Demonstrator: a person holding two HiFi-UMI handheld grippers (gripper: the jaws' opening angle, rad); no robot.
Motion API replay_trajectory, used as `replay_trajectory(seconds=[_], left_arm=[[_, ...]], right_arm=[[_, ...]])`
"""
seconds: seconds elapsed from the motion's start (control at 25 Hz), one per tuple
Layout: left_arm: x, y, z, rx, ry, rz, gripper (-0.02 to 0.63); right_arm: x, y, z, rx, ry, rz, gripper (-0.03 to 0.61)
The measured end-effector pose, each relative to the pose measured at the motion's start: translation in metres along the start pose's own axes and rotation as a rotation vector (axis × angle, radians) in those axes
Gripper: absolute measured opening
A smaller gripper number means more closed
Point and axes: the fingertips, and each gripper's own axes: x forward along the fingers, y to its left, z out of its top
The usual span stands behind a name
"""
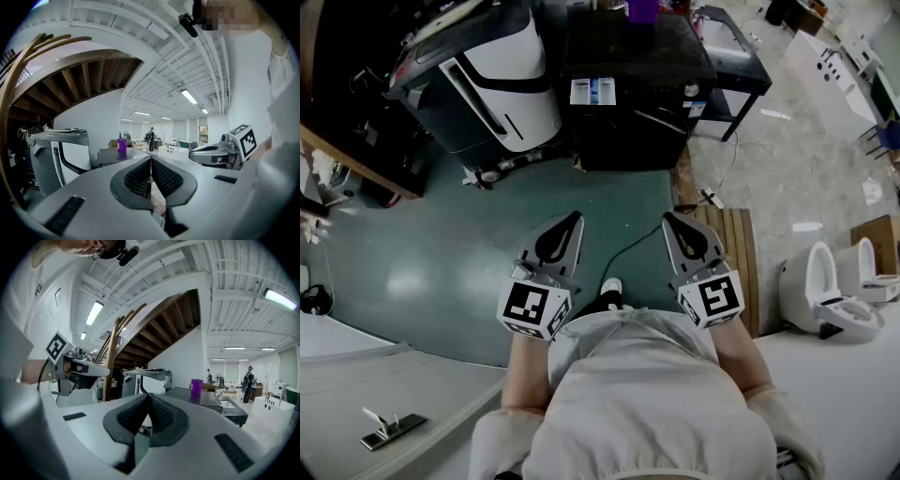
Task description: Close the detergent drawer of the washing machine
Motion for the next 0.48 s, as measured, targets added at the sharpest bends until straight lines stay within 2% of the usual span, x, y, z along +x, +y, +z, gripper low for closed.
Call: replay_trajectory(seconds=[0.48], left_arm=[[0.0023,0.0013,-0.0046,-0.015,0.01,-0.007,0.02]], right_arm=[[0.0009,-0.0006,-0.0074,0.026,0.006,0.003,0.003]])
